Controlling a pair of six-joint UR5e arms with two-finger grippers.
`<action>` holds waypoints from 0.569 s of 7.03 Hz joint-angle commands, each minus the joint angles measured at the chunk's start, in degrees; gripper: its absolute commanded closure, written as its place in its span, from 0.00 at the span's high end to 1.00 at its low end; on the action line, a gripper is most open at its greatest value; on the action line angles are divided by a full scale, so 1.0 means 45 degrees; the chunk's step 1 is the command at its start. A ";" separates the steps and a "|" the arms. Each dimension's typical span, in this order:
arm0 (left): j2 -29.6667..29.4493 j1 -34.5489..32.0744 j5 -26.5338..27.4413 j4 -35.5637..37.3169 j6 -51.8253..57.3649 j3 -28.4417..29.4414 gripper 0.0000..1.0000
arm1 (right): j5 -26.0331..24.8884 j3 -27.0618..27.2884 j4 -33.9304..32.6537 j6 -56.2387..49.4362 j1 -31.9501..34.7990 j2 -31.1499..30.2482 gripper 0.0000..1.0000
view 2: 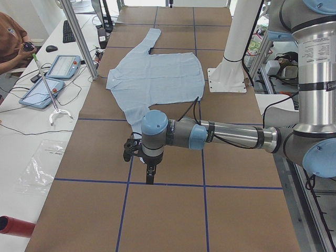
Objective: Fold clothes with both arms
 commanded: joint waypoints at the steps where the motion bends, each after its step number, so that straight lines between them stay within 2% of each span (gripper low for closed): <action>1: 0.0070 0.0019 -0.0008 0.0009 0.0010 -0.0024 1.00 | 0.0282 0.0092 -0.0041 -0.0029 0.0433 -0.0032 1.00; 3: 0.0070 0.0000 -0.0163 -0.0108 0.0010 -0.0179 1.00 | 0.0399 0.0074 0.0017 -0.0029 0.0456 0.0046 1.00; 4: -0.0104 0.0000 -0.0957 -0.0147 0.0029 -0.0123 1.00 | 0.0574 0.0093 0.0114 0.0009 0.0456 0.0046 1.00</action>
